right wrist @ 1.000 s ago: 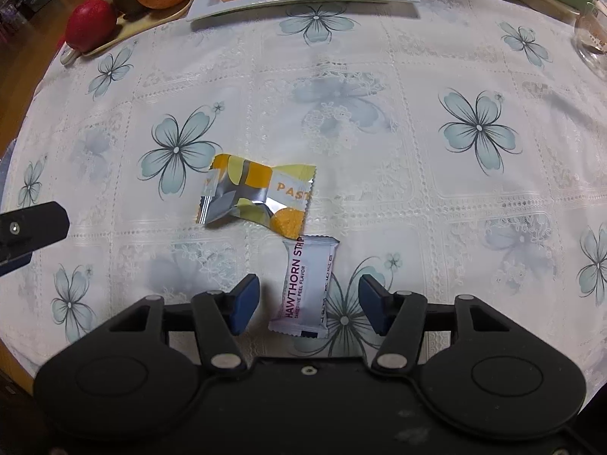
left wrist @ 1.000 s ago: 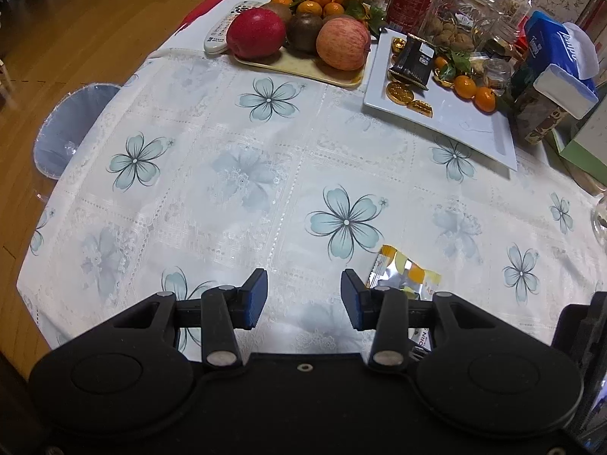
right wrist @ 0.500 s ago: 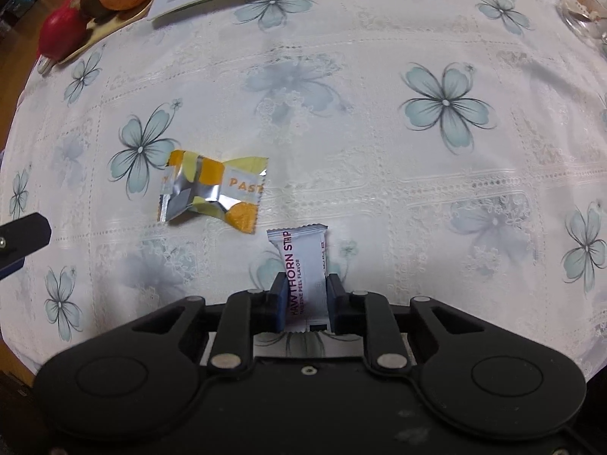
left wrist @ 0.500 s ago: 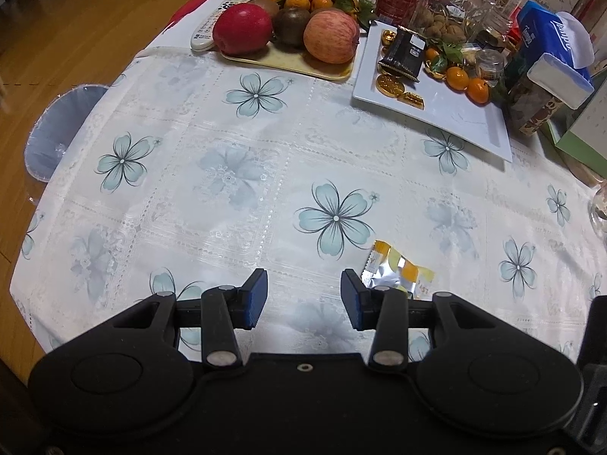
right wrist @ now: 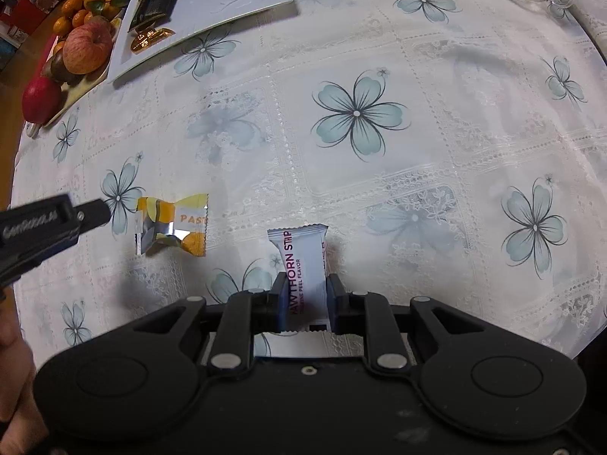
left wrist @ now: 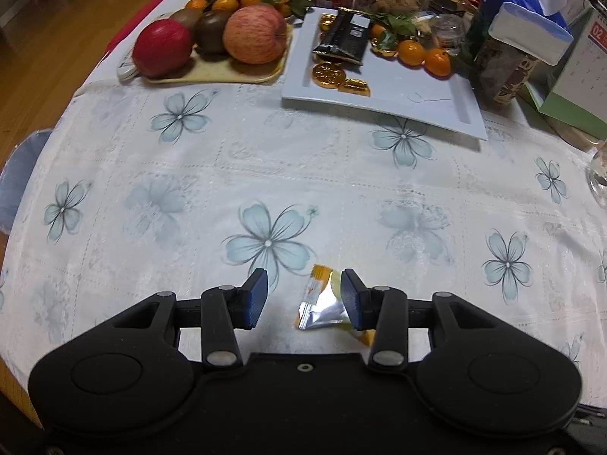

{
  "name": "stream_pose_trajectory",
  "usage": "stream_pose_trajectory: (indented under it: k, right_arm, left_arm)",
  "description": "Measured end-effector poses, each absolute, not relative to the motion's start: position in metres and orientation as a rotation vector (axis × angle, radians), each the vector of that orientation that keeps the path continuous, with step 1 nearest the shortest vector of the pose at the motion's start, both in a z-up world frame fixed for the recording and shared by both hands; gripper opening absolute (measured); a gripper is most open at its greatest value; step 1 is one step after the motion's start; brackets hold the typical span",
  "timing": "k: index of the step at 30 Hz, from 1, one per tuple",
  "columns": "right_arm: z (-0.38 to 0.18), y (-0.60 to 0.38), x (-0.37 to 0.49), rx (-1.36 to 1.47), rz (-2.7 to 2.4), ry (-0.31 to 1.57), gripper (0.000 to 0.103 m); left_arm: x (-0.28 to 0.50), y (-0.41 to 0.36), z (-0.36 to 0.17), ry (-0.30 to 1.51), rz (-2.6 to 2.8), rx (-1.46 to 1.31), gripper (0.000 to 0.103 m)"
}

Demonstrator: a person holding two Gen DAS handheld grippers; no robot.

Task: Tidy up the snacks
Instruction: 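Grasp the yellow-silver packet with the left tool while the right tool holds the white bar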

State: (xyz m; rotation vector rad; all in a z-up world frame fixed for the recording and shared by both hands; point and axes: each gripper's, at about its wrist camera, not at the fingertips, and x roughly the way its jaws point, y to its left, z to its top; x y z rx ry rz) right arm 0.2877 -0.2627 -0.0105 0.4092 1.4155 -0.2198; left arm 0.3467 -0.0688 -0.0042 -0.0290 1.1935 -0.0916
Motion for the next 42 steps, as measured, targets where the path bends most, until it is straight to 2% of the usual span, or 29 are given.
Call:
stream_pose_trajectory:
  k: [17, 29, 33, 37, 42]
  right_arm:
    - [0.005, -0.267, 0.284, 0.450, -0.161, 1.386, 0.020]
    - [0.001, -0.269, 0.284, 0.437, -0.192, 1.394, 0.020]
    - [-0.001, -0.268, 0.284, 0.426, -0.199, 1.398, 0.020]
    - [-0.001, -0.269, 0.285, 0.438, -0.208, 1.397, 0.020]
    - [-0.001, -0.269, 0.287, 0.447, -0.209, 1.396, 0.020]
  left_arm:
    - [0.383, -0.091, -0.057, 1.332, -0.070, 0.100, 0.050]
    - [0.356, -0.068, -0.054, 1.406, -0.110, 0.116, 0.050]
    - [0.348, -0.053, -0.041, 1.418, -0.163, 0.015, 0.050]
    - [0.346, -0.047, -0.026, 1.385, -0.191, -0.070, 0.050]
    - [0.345, -0.069, -0.025, 1.354, -0.229, -0.003, 0.049]
